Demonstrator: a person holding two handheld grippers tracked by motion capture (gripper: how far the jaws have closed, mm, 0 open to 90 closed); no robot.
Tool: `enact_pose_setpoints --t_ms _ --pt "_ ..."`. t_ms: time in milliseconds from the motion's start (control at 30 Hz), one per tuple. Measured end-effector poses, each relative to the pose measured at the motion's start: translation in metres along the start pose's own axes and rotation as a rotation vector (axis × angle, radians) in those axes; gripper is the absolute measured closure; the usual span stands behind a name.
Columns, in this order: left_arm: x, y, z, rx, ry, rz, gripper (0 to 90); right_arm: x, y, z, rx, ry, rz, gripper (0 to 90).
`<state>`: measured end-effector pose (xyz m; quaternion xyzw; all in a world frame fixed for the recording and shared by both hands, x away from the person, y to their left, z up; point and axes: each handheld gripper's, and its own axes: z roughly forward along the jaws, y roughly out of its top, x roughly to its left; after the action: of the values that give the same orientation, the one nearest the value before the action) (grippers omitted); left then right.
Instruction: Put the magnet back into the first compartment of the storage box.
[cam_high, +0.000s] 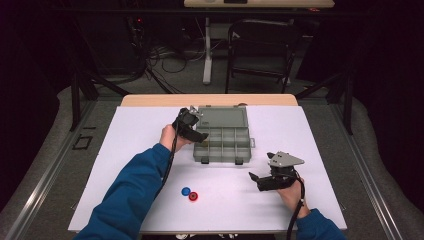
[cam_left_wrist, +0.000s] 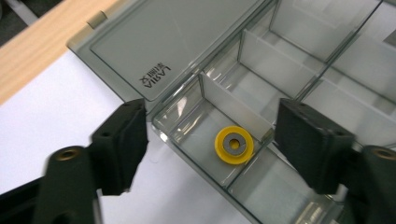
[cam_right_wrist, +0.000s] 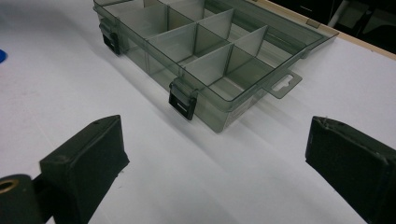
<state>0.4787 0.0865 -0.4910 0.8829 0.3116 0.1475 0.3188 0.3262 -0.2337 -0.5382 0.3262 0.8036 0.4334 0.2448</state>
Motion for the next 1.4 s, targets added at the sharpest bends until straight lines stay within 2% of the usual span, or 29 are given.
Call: enact_pose_setpoints --t_ms 100,300,600,967,1400 --pt "-0.003 -0.001 -0.012 -0.025 0.003 -0.004 16.2 0.0 0.0 0.0 0.002 0.0 0.001 4.0" --pt "-0.01 -0.009 -0.03 -0.044 0.019 0.014 12.7 0.0 0.0 -0.001 -0.002 0.001 0.0 3.9" --pt "-0.016 -0.03 -0.055 -0.071 0.036 0.003 7.9 0.0 0.0 -0.001 -0.007 -0.002 0.002 4.0" --pt "-0.026 -0.056 -0.072 -0.073 0.039 -0.012 2.3 0.001 0.001 -0.002 -0.009 -0.003 0.005 4.2" --pt "-0.044 -0.08 -0.082 -0.069 0.041 -0.016 0.2 0.002 0.002 -0.002 -0.008 -0.004 0.001 4.2"
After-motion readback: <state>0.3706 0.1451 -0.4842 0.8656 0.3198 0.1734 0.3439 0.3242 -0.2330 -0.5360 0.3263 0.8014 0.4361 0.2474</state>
